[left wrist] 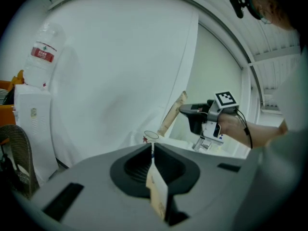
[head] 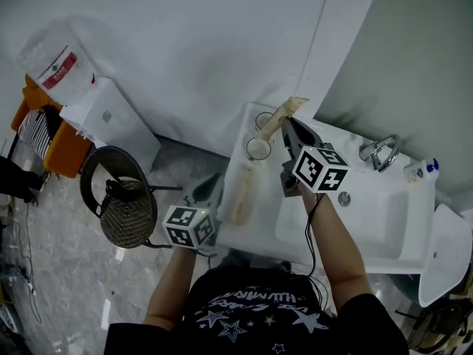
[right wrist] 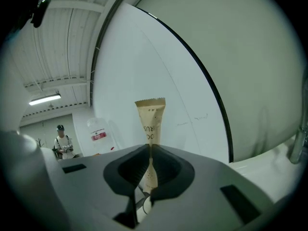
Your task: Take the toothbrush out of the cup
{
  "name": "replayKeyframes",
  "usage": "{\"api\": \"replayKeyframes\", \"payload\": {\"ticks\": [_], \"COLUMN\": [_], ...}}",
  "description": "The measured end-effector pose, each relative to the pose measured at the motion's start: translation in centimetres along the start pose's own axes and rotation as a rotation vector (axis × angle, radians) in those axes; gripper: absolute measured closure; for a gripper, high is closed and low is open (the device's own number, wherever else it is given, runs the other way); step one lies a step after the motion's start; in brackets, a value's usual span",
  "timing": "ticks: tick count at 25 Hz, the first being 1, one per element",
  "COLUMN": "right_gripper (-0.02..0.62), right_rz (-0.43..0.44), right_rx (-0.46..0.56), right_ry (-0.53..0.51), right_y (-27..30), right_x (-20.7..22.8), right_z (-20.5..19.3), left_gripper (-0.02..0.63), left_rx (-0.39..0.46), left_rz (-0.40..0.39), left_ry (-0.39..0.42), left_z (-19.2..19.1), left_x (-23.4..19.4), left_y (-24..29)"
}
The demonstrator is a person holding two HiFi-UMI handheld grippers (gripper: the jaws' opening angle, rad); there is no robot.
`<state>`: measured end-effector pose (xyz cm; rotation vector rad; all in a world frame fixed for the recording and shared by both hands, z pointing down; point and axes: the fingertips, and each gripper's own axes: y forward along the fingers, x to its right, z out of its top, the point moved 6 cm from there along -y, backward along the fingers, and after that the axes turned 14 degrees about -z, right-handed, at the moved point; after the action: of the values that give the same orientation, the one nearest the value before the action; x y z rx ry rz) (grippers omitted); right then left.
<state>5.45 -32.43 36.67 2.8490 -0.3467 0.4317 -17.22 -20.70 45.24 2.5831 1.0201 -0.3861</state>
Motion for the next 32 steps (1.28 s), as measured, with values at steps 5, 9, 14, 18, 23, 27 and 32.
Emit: {"api": "replayKeyframes", "payload": {"ticks": [5,9,14,18,23,27,32], "right_gripper": [0.565,0.565,0.565,0.565,0.565,0.565,0.565], "right_rz": [0.073,0.108,0.134,0.141,0.131,0.109,0.069], "right_rx": [-0.065,-0.137,-0.226,-0.303,-0.391,-0.440,-0.498], "right_ry": [0.037,0.030,0.035,0.022,0.085,0.158,0.206], "right_y": [-3.5,-6.0,-8.5,-9.9,-10.9,-10.9,-10.5], "right_x": [-0.2,-0.2,-0.5,-0.3,0.3,0.8,1.3], "right_z": [-1.7,-4.5,-8.0,-10.9,-14.1,-15.7,-17.4], "left_gripper": [0.578,0.578,0.578,0.578,0.578,0.578,0.578], "left_rx": [-0.001,0.002,0.002,-0.005,-0.010,-0.014,-0.023], "left_rz": [0.041,0.074,0.090,0.098,0.102,0.102,0.104], "left_ry": [-0.005,-0.021,-0.034,-0.044,-0.054,-0.062,-0.067], "left_z": [-1.5,-2.8,-4.2,-5.2,-6.1,-6.4,-6.5], "left_x": [2.8,4.6,6.6,7.6,8.2,8.4,7.9], "left_y": [-1.4,-2.4,-3.1,-3.2,-3.0,-3.0,-3.2]}}
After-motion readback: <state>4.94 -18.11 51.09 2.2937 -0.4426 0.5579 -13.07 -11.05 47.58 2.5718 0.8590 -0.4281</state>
